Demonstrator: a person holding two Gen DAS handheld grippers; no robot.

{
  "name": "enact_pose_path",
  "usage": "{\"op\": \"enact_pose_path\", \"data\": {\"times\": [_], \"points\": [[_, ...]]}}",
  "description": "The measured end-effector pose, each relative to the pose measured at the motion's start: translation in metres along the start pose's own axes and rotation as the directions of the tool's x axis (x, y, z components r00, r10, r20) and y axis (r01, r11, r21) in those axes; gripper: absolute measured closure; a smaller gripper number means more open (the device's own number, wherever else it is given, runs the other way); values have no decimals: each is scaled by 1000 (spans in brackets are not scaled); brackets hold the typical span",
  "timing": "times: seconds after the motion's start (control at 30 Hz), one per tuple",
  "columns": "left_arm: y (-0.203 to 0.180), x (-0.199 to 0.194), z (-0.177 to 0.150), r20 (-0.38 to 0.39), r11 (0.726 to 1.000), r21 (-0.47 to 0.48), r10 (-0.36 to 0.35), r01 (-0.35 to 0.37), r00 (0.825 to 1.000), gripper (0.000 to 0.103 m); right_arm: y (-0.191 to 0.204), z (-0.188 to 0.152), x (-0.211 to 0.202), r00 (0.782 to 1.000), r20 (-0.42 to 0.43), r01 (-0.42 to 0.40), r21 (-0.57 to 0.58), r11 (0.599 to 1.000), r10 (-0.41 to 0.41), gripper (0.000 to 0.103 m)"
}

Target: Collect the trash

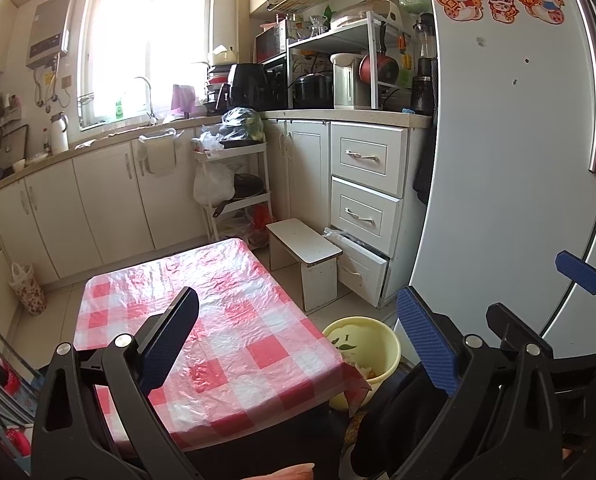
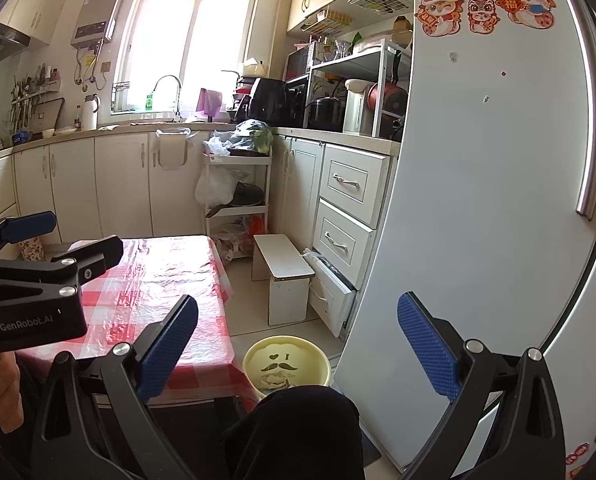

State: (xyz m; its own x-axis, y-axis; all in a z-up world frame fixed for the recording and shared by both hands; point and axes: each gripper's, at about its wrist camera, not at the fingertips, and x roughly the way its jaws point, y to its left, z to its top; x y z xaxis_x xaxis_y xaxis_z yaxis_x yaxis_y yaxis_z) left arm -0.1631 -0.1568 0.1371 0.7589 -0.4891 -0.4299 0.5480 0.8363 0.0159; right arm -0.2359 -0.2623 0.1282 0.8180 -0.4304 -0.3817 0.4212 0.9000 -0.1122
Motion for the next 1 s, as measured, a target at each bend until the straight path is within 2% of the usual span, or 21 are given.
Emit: {"op": "enact_pose_path", "data": {"times": [1.0], "points": [[7, 1, -4, -16, 1000, -13, -24, 24, 1000, 7, 1, -1, 1, 1000, -12, -21, -1, 1000, 21, 7]]}}
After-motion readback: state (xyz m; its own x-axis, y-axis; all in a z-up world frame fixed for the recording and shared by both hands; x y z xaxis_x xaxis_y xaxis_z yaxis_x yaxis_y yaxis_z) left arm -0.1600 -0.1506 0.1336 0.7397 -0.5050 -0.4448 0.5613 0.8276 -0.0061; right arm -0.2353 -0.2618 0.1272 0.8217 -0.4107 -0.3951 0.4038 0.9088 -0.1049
